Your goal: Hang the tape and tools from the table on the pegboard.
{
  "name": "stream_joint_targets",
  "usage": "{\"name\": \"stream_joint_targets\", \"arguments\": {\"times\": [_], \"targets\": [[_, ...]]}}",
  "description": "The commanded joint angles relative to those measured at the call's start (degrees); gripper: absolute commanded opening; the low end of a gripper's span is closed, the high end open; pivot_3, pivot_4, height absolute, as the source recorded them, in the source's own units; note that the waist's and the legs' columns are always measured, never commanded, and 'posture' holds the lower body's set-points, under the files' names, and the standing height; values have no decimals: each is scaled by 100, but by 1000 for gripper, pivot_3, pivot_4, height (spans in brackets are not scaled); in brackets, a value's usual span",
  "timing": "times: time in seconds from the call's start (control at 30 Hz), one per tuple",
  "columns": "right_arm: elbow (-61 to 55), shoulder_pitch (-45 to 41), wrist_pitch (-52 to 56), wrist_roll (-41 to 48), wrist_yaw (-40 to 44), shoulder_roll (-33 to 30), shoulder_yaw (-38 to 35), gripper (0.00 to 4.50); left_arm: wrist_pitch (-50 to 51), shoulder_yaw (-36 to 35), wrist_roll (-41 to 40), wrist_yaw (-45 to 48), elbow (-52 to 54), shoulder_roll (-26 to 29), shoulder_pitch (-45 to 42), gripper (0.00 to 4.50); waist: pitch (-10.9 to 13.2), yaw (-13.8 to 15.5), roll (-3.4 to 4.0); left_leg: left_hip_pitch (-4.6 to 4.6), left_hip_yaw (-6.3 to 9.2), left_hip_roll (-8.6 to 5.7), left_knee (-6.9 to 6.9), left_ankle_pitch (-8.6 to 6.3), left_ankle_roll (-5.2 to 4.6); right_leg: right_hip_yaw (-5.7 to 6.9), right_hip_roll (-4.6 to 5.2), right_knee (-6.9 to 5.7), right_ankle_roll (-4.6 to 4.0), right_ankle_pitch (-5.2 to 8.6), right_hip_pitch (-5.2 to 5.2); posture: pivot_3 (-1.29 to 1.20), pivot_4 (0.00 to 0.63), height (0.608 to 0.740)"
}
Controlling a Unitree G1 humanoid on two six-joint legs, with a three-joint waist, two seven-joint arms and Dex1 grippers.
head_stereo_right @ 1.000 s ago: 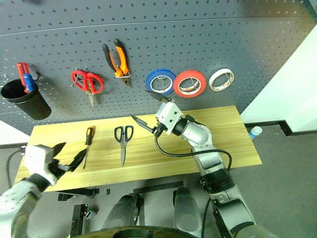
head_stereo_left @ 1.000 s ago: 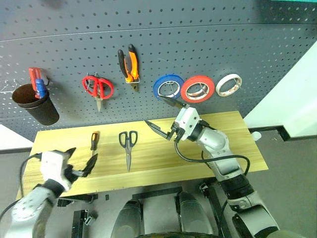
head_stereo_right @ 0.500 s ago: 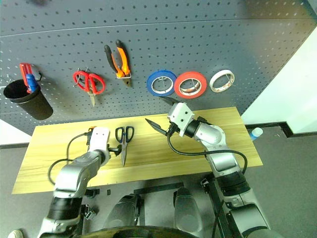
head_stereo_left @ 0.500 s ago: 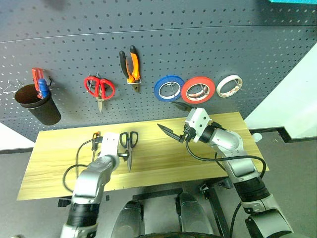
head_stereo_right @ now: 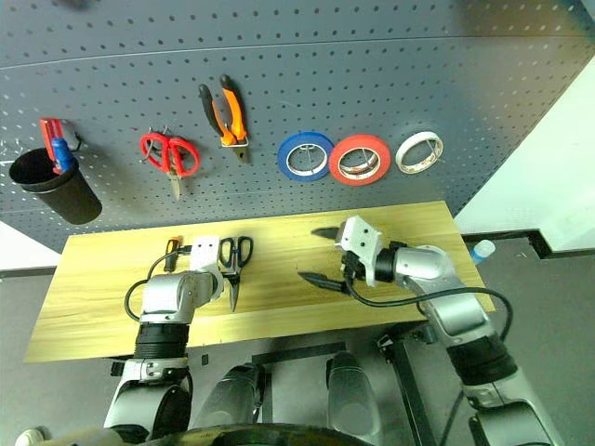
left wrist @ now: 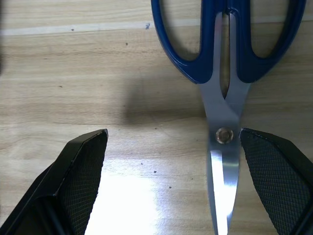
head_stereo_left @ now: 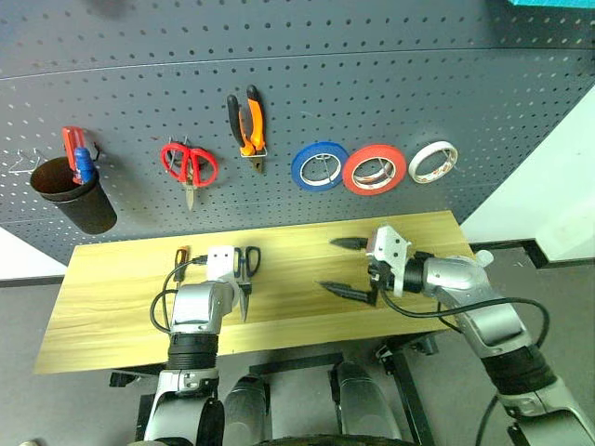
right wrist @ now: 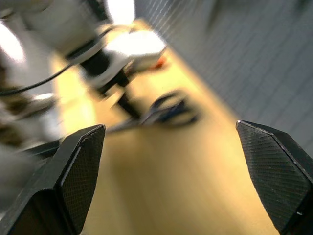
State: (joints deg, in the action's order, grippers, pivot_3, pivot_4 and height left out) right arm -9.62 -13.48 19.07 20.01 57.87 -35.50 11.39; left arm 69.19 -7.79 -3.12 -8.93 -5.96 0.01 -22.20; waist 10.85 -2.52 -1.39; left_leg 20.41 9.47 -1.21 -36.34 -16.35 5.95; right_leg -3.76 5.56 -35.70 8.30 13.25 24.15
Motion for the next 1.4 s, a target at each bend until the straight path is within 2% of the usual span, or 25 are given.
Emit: {"name": "stream_joint_targets", "arguments": {"times": [0.03, 0.27, 0.7, 0.97, 1.13, 1.23, 1.4], "targets": [[-293, 27, 727, 670, 404, -208, -248, 4476, -196, -39, 3, 16, -89, -39, -178, 4500, 0, -7, 0, 0, 0, 0, -1, 0, 0, 0, 0, 1, 0, -2, 0, -63, 113, 738], [-272, -8, 1086, 854, 606, -370, -348, 4476, -309, -200, -12, 17, -409, -33, -309, 4500, -1, -1, 1, 2, -2, 0, -6, 0, 0, 0, 0, 14, 8, -8, -8, -67, 114, 738], [-157, -3, 937, 684, 562, -363, -345, 4476, -636, -811, -316, 159, -1244, -9, -738, 4500, -2, 0, 1, 4, -4, 0, -13, 0, 0, 0, 0, 35, 17, -18, -19, -74, 110, 738], [-147, 5, 901, 660, 528, -311, -387, 4476, -714, -632, -123, -50, -1731, 73, -1009, 4500, -3, -2, 2, -2, -4, 0, -24, 0, 0, 0, 0, 38, 22, -23, -35, -76, 108, 738], [-143, 17, 863, 630, 511, -273, -407, 4476, -693, -817, -236, -158, -1901, 16, -1123, 4500, -3, -5, 3, -3, -4, -1, -42, -1, 0, 0, 0, 39, 26, -29, -44, -77, 109, 738], [-143, 34, 831, 621, 499, -272, -409, 4500, -709, -895, -288, -179, -1945, 16, -1149, 3936, -3, -3, 3, -2, -4, -2, -56, -2, 0, 1, 0, 40, 31, -33, -52, -78, 108, 738], [-129, 24, 796, 616, 491, -269, -394, 4500, -727, -997, -332, -211, -1909, 6, -1157, 2296, -3, -2, 3, -5, -4, -3, -72, -2, -1, 1, 0, 45, 38, -44, -64, -76, 107, 738]]}}
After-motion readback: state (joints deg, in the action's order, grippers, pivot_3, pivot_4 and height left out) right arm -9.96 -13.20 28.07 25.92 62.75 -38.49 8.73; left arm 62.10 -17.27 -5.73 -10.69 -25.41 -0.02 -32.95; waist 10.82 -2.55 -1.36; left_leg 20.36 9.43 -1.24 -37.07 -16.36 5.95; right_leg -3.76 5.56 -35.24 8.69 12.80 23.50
